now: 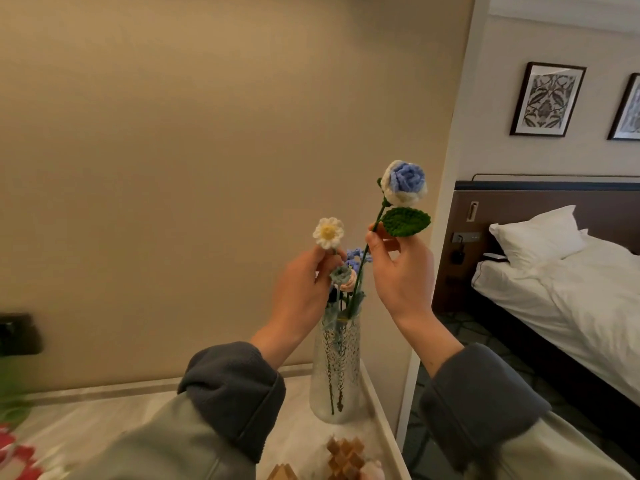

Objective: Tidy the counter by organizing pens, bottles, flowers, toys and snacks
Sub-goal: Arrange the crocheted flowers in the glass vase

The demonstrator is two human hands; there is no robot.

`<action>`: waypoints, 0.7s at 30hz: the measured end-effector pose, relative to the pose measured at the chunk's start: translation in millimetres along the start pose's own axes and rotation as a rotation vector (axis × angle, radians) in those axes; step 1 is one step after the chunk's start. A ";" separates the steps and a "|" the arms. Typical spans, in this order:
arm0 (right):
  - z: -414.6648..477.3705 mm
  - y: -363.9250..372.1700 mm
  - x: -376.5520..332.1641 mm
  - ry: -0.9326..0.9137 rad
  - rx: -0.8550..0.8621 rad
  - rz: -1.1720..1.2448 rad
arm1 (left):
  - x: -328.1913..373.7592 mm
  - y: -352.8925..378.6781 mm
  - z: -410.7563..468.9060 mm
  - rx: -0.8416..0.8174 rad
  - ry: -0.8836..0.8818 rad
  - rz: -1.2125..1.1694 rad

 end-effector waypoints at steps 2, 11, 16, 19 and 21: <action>1.4 -0.2 -1.3 -0.005 -0.003 0.005 | -15.3 10.3 -3.8 -0.052 -0.058 0.039; -5.5 27.6 8.9 0.064 -0.159 -0.106 | -46.9 13.1 -0.7 -0.095 -0.078 0.299; -31.2 51.2 35.8 0.131 -0.296 -0.272 | -47.6 11.8 -2.0 -0.085 -0.045 0.469; -49.0 55.5 46.9 0.053 -0.306 -0.392 | -56.2 12.8 -11.4 -0.072 -0.026 0.574; -61.5 57.4 61.5 0.072 -0.318 -0.435 | -62.8 17.2 -21.1 -0.083 -0.022 0.609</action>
Point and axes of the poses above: each hand's wrist, its own z-axis towards the middle knuckle, its own y-axis out of the palm, x = y × z, the point moved 10 cm from there along z, towards the middle knuckle, and after that the axes turned 1 degree about x, right-handed, at the moved point
